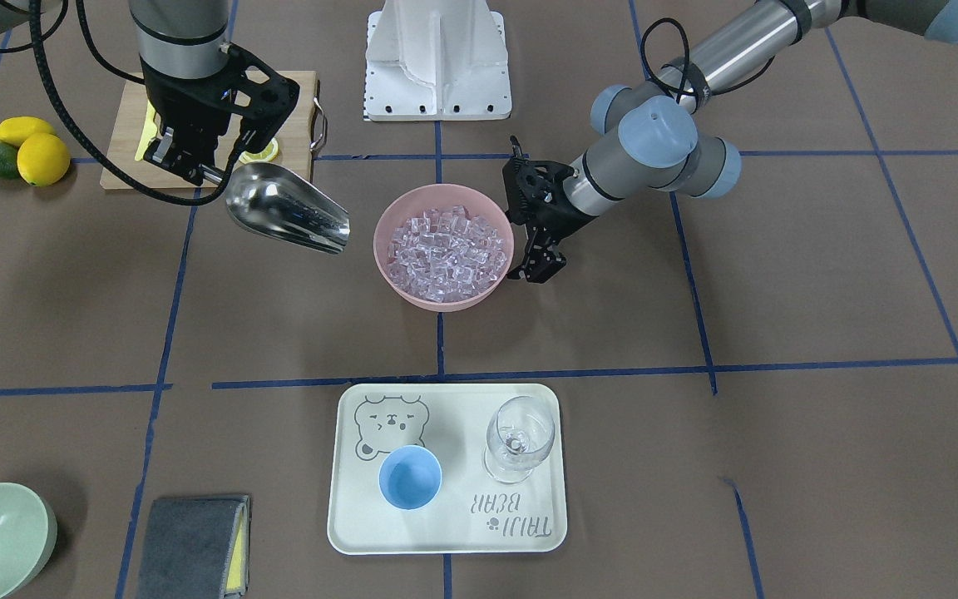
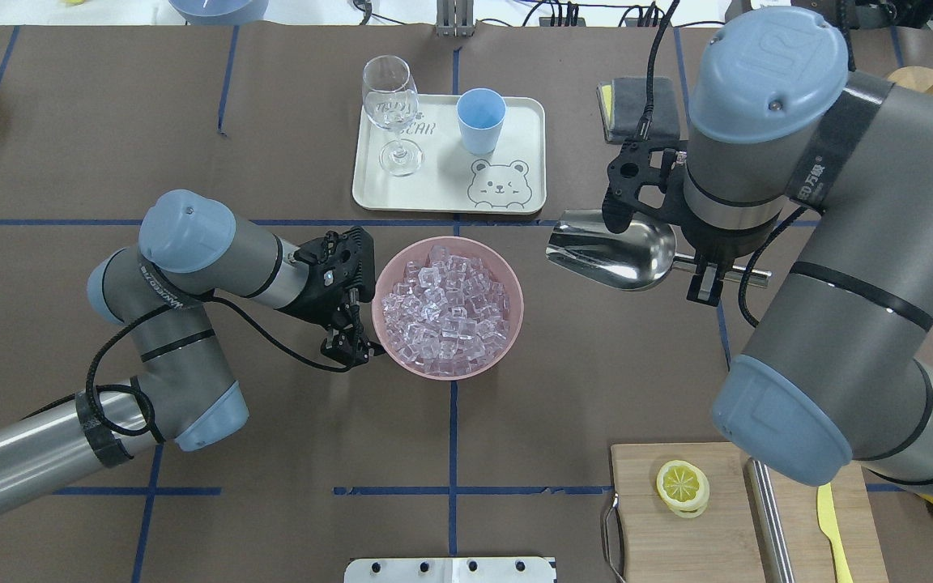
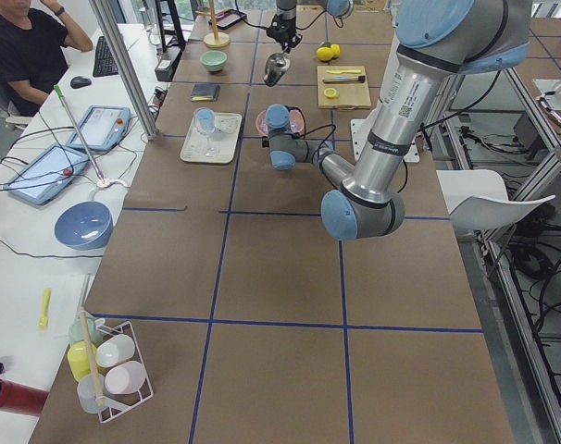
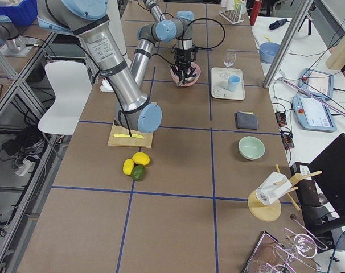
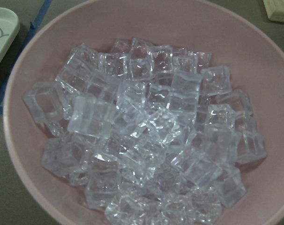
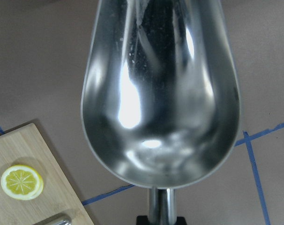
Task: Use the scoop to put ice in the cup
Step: 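Swing the right arm over and dip the scoop into the ice cubes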
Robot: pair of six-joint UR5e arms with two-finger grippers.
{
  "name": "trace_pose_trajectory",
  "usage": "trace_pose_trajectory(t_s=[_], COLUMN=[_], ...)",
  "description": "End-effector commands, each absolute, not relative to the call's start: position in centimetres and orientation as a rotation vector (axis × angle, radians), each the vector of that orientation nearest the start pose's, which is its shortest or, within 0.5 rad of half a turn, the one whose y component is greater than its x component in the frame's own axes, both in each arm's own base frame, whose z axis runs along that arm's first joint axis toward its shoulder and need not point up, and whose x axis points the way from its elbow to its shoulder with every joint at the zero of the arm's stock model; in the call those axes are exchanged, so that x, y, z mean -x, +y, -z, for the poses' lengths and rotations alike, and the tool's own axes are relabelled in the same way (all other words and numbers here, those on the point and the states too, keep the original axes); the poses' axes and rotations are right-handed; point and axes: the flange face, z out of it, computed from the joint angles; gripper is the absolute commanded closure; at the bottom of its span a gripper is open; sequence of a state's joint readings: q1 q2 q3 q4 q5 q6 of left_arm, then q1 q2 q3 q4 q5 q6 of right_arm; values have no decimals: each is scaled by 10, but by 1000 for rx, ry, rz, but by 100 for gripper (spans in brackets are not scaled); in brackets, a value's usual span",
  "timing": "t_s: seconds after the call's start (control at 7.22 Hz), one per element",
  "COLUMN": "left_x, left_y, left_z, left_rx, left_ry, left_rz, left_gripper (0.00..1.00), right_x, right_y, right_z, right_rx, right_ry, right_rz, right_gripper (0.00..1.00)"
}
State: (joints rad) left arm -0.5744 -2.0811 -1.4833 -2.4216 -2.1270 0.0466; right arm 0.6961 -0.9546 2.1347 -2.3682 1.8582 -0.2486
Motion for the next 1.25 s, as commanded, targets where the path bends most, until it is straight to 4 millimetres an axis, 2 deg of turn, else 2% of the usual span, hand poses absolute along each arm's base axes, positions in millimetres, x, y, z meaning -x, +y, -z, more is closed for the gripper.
trace_pose_trajectory(t_s=[0.0,0.42,0.55,0.69,0.97,1.11], left_x=[-523,-521,-520,-520,-523,-526], left_y=[-429,-427,-426,-426,-424,-420], left_z=[-305,-300,-297,-298,-299,-299], left_rx=[-927,-932,-937,-937,-934,-929], left_ry=[1091,1105,1107,1107,1109,1112], left_rz=[-1244,-1250,-1250,-1250,-1254,-1259], left_gripper=[0,0,0,0,0,0], right_x=[340,356,376,392,409,428], right_y=[-413,-413,-417,-419,-408,-414], right_z=[-197,-199,-199,-188,-175,-162], right_rx=[-288,-285,-273,-234,-222,-212], right_ry=[-408,-355,-310,-250,-142,-128], right_rz=[1171,1215,1233,1272,1348,1359], right_gripper=[100,100,100,100,100,100])
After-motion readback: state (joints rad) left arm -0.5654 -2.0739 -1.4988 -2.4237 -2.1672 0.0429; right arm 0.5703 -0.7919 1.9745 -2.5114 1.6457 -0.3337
